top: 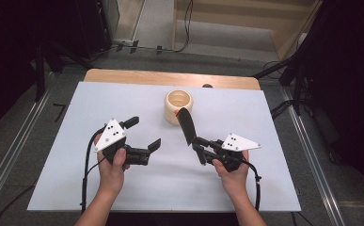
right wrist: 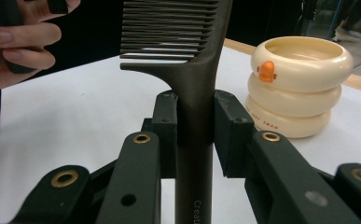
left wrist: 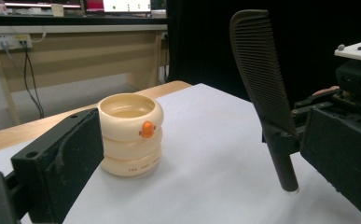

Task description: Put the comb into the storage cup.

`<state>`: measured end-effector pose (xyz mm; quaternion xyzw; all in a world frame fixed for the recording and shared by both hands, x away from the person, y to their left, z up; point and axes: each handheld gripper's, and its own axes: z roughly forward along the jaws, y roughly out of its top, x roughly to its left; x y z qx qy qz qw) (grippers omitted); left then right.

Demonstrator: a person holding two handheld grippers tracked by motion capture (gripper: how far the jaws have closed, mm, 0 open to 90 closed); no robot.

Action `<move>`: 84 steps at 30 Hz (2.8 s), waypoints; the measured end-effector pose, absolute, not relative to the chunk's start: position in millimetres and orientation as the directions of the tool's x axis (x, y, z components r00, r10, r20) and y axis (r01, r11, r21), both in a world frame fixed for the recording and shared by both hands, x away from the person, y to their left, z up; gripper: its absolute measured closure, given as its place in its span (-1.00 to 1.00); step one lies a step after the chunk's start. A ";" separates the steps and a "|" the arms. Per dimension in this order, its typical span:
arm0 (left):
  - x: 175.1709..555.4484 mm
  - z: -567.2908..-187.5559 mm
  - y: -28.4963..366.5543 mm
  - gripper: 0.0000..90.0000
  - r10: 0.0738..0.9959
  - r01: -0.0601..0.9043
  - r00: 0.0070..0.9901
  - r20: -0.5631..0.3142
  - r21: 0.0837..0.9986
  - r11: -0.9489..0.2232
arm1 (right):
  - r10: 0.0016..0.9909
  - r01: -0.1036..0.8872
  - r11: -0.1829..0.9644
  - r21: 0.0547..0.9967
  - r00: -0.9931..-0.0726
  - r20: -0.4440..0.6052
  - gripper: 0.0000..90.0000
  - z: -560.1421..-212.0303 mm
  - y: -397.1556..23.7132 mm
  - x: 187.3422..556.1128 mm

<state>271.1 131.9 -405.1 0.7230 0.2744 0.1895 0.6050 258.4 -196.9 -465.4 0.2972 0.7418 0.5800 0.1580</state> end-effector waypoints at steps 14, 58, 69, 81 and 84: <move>272.5 -404.1 105.2 -1.00 0.593 0.187 0.800 -0.089 0.977 -0.107 | 0.614 0.240 0.141 0.960 -0.782 0.106 0.56 -460.5 -187.2 253.8; 269.4 -402.6 70.1 0.67 0.647 0.360 0.708 -0.284 0.933 0.016 | 0.636 0.188 0.213 0.959 -0.772 0.010 0.56 -459.5 -151.1 237.7; 273.4 -404.4 70.8 0.85 0.591 0.409 0.728 -0.348 0.912 0.033 | 0.659 0.177 0.230 0.957 -0.752 -0.020 0.55 -463.4 -146.4 236.3; 278.4 -402.5 77.4 0.88 0.573 0.401 0.742 -0.348 0.915 0.036 | 0.614 0.188 0.177 0.966 -0.788 0.041 -0.10 -463.7 -154.6 238.9; 279.2 -400.7 78.6 0.88 0.571 0.393 0.748 -0.339 0.919 0.030 | 0.600 0.191 0.152 0.970 -0.798 0.063 -0.44 -463.8 -158.3 239.7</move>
